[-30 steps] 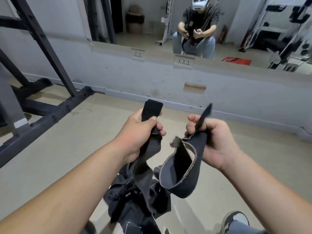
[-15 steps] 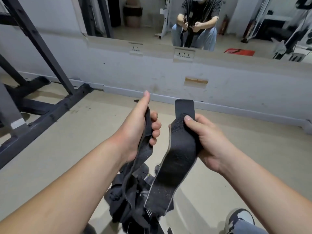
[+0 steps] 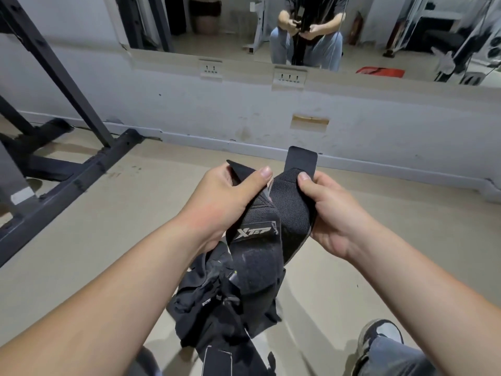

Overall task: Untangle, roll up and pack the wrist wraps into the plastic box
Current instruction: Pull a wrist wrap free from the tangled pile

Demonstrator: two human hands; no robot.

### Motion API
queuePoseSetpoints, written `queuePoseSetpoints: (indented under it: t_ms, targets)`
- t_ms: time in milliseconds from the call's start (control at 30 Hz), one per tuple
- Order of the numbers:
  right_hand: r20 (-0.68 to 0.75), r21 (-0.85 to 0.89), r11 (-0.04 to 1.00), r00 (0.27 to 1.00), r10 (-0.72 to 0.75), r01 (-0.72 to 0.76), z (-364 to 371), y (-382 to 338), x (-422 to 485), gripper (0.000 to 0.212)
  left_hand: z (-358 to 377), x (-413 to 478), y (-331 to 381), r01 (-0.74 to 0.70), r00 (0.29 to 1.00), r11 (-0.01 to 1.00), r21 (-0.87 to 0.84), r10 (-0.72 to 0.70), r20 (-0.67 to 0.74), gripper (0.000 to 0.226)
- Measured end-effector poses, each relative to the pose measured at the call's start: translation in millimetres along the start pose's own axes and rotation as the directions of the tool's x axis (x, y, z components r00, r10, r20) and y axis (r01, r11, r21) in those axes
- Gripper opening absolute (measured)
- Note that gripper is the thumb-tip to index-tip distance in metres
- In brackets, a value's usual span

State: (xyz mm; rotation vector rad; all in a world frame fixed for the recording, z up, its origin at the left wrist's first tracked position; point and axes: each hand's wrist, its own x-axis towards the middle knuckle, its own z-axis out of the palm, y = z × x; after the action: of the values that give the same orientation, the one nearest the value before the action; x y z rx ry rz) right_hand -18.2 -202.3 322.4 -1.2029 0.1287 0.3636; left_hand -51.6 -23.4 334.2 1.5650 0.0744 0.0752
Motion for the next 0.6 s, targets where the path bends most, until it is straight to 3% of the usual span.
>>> queuePoseSetpoints:
  t_ms: [200,300,400,600]
  targets:
    - [0.032,-0.018,0.999,0.999,0.036,-0.036,3,2,0,0.021,-1,6,-7,0.032,0.998,0.999,0.034,-0.029,-0.063,0.02]
    - [0.048,-0.04,0.999,0.999,0.022,-0.02,5,3,0,0.021,2,2,1,0.098,0.992,0.993,-0.064,-0.093,0.081,0.03]
    - [0.06,-0.05,0.999,0.998,0.005,-0.002,5,2,-1,0.019,-2,0,1,0.094,0.958,0.995,-0.031,-0.082,0.274,0.032]
    - [0.073,-0.163,0.985,0.996,-0.045,0.056,7,10,-4,0.015,0,-2,-1,0.044,0.973,0.999,-0.009,-0.041,0.227,0.019]
